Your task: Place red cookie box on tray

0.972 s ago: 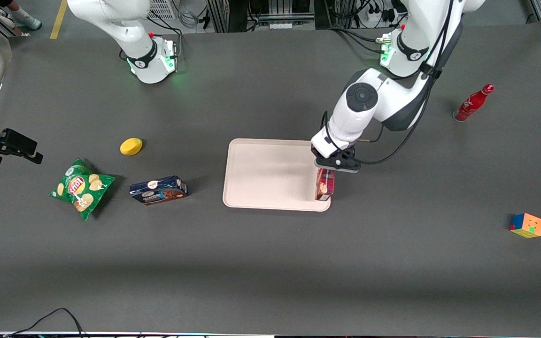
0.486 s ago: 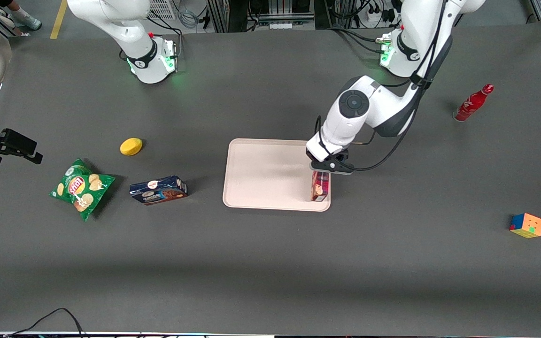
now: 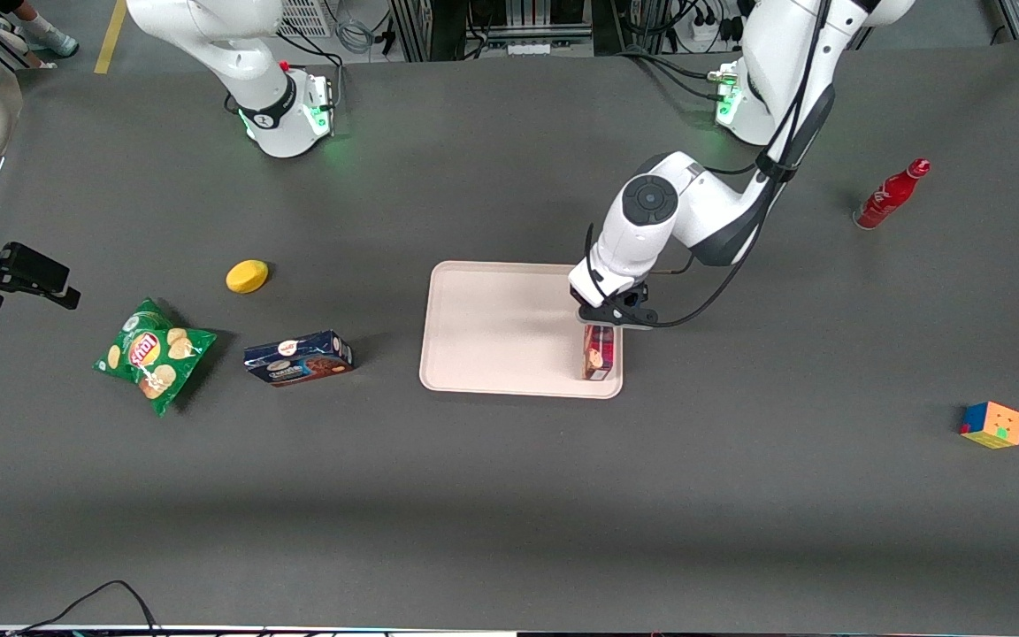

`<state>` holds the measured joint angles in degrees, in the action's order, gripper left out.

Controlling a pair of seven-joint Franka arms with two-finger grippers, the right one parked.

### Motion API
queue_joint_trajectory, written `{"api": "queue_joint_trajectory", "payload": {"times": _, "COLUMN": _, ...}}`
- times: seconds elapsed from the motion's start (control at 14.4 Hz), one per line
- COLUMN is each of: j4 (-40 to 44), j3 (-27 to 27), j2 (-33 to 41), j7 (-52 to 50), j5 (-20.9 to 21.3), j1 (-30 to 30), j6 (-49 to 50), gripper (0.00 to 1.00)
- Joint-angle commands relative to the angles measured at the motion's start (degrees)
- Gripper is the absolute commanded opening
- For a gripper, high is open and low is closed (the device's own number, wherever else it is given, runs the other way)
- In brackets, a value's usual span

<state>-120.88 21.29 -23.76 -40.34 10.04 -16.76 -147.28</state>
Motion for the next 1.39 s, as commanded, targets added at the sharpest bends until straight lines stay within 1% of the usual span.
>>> {"api": "queue_joint_trajectory", "payload": {"times": 0.0, "j4": 2.2, "j3": -2.0, "j2": -1.2, "j7": -1.9, "j5": 1.1, "j1": -1.8, "j6": -0.3, "gripper": 0.00}}
{"api": "queue_joint_trajectory", "payload": {"times": 0.14, "j4": 2.4, "j3": -2.1, "j2": -1.2, "j7": -2.3, "j5": 1.2, "j1": -1.8, "j6": -0.2, "gripper": 0.00}}
{"api": "queue_joint_trajectory", "payload": {"times": 0.21, "j4": 2.5, "j3": -2.1, "j2": -1.2, "j7": -2.3, "j5": 1.2, "j1": -1.8, "j6": -0.2, "gripper": 0.02}}
{"api": "queue_joint_trajectory", "payload": {"times": 0.28, "j4": 2.6, "j3": -2.1, "j2": -1.2, "j7": -2.3, "j5": 1.2, "j1": -1.8, "j6": -0.2, "gripper": 0.15}}
{"api": "queue_joint_trajectory", "payload": {"times": 0.35, "j4": 2.7, "j3": -2.1, "j2": -1.2, "j7": -2.3, "j5": 1.2, "j1": -1.8, "j6": -0.1, "gripper": 0.33}}
{"api": "queue_joint_trajectory", "payload": {"times": 0.42, "j4": 2.7, "j3": -2.6, "j2": -1.2, "j7": -2.3, "j5": 1.2, "j1": -1.9, "j6": -0.2, "gripper": 0.62}}
{"api": "queue_joint_trajectory", "payload": {"times": 0.49, "j4": 2.7, "j3": -2.7, "j2": -1.2, "j7": -1.9, "j5": 1.5, "j1": -1.9, "j6": -0.2, "gripper": 1.00}}
{"api": "queue_joint_trajectory", "payload": {"times": 0.76, "j4": 3.0, "j3": -2.8, "j2": -0.9, "j7": -2.2, "j5": 1.9, "j1": -2.2, "j6": 0.6, "gripper": 1.00}}
{"api": "queue_joint_trajectory", "payload": {"times": 0.9, "j4": 3.9, "j3": -3.0, "j2": 0.5, "j7": -1.9, "j5": 1.7, "j1": -2.0, "j6": 2.3, "gripper": 1.00}}
{"api": "queue_joint_trajectory", "payload": {"times": 1.04, "j4": 5.5, "j3": -3.2, "j2": 4.1, "j7": -0.4, "j5": 1.4, "j1": -1.2, "j6": 9.3, "gripper": 1.00}}
{"api": "queue_joint_trajectory", "payload": {"times": 1.11, "j4": 6.7, "j3": -3.2, "j2": 5.7, "j7": 2.6, "j5": 0.9, "j1": -0.5, "j6": 13.4, "gripper": 1.00}}
{"api": "queue_joint_trajectory", "payload": {"times": 1.18, "j4": 7.7, "j3": -3.2, "j2": 7.6, "j7": 5.5, "j5": -0.3, "j1": 0.1, "j6": 17.0, "gripper": 1.00}}
{"api": "queue_joint_trajectory", "payload": {"times": 1.32, "j4": 8.6, "j3": -3.2, "j2": 12.0, "j7": 12.1, "j5": -5.5, "j1": 2.5, "j6": 22.8, "gripper": 1.00}}
